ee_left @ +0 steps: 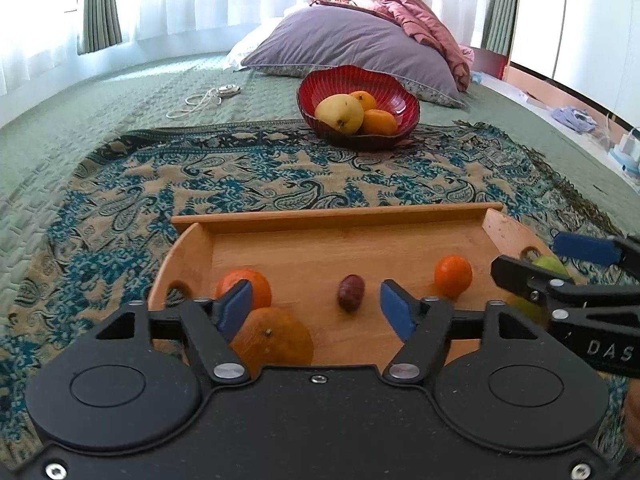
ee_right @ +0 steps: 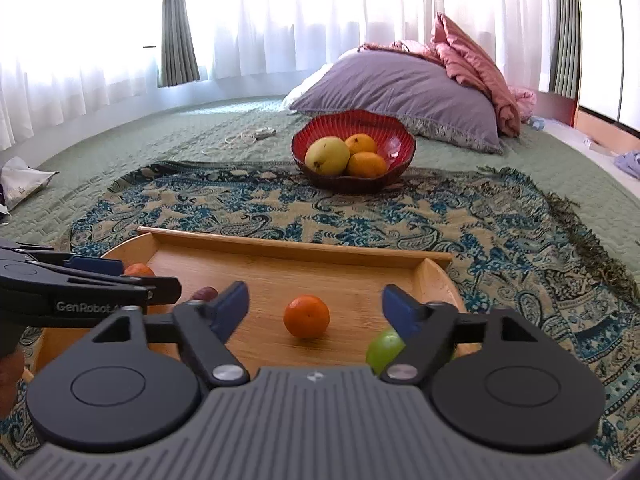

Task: Organize fruits
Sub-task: 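Carry the date over the tray with left tool while right tool carries the tangerine there, then open left tool to drop the date while right tool releases the tangerine on the tray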

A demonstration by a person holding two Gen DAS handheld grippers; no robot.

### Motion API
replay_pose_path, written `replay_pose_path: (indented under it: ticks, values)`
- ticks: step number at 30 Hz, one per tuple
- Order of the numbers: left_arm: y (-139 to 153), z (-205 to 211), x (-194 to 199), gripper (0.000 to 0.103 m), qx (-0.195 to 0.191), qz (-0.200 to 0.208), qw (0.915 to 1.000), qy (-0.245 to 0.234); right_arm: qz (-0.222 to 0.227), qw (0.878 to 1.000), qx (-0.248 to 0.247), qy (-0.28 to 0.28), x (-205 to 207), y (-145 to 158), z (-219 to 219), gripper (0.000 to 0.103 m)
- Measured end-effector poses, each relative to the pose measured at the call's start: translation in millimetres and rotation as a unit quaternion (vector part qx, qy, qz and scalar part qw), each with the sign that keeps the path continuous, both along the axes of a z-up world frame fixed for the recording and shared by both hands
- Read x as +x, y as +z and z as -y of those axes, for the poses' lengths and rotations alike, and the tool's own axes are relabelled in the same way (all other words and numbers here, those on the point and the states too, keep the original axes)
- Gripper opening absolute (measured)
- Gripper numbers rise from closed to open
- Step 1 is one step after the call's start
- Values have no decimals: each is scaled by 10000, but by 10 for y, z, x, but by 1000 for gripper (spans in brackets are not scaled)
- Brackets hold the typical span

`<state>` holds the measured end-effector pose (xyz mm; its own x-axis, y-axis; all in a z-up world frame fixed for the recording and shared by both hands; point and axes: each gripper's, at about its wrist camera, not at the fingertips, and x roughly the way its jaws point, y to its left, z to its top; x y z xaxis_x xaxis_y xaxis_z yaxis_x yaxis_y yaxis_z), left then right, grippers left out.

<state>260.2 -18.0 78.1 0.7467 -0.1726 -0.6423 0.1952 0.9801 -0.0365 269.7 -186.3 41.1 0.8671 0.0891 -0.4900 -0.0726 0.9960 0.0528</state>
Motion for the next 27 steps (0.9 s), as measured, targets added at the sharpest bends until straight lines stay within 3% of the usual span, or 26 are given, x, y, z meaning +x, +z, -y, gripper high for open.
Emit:
replay_pose_path:
  ticks: [3, 6, 12, 16, 27]
  values:
    - [43, -35, -120, 74, 5, 41, 10000, -54, 69, 10000, -57, -23, -92, 25, -2, 89]
    - [81, -70, -248, 87, -36, 90, 9999, -85, 89, 10000, -34, -16, -174, 32, 8, 89]
    - [118, -105, -503, 87, 30, 245, 9996, -149, 94, 9998, 147, -64, -335, 6, 43, 93]
    - [119, -130, -639, 88, 6, 229, 9996, -151, 137, 9998, 133, -104, -441, -18, 43, 101]
    - [28, -226, -1037, 88, -53, 287, 9996, -39, 324, 9994, 151, 26, -815, -69, -19, 103]
